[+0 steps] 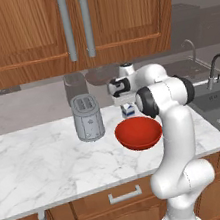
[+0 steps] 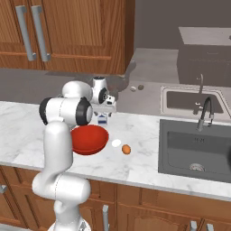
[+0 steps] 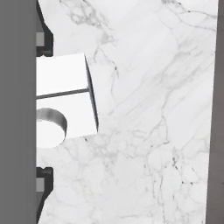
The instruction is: Gather the eggs and milk located in the vicinity of the sink area and place them right next to the bowl.
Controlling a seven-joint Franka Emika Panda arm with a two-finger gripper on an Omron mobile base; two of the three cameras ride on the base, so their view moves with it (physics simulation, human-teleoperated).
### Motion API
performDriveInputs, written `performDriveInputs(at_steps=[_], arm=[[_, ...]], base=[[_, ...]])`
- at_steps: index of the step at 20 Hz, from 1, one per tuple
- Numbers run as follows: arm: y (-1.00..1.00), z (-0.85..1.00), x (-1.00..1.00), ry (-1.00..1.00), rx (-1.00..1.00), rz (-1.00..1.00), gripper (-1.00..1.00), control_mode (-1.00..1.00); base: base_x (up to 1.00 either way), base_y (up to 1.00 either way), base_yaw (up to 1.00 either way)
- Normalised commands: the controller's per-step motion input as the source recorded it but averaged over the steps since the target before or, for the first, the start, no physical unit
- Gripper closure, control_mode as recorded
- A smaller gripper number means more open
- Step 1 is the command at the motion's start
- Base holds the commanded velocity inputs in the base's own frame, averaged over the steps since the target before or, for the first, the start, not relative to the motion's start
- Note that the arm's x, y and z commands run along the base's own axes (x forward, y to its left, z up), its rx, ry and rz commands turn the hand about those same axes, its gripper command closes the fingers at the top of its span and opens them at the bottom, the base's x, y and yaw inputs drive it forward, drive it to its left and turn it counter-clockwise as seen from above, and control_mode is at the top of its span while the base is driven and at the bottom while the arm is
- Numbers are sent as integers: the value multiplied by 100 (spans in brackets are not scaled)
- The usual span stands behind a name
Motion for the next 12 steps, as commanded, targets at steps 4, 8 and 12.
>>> performDriveInputs(at_steps=[4, 8, 12], arm=[[0, -18, 1, 3, 0, 0, -100, -100], [0, -15, 1, 1, 0, 0, 100, -100], [0, -12, 1, 0, 0, 0, 100, -100]], base=[[0, 0, 0], [0, 0, 0], [0, 0, 0]])
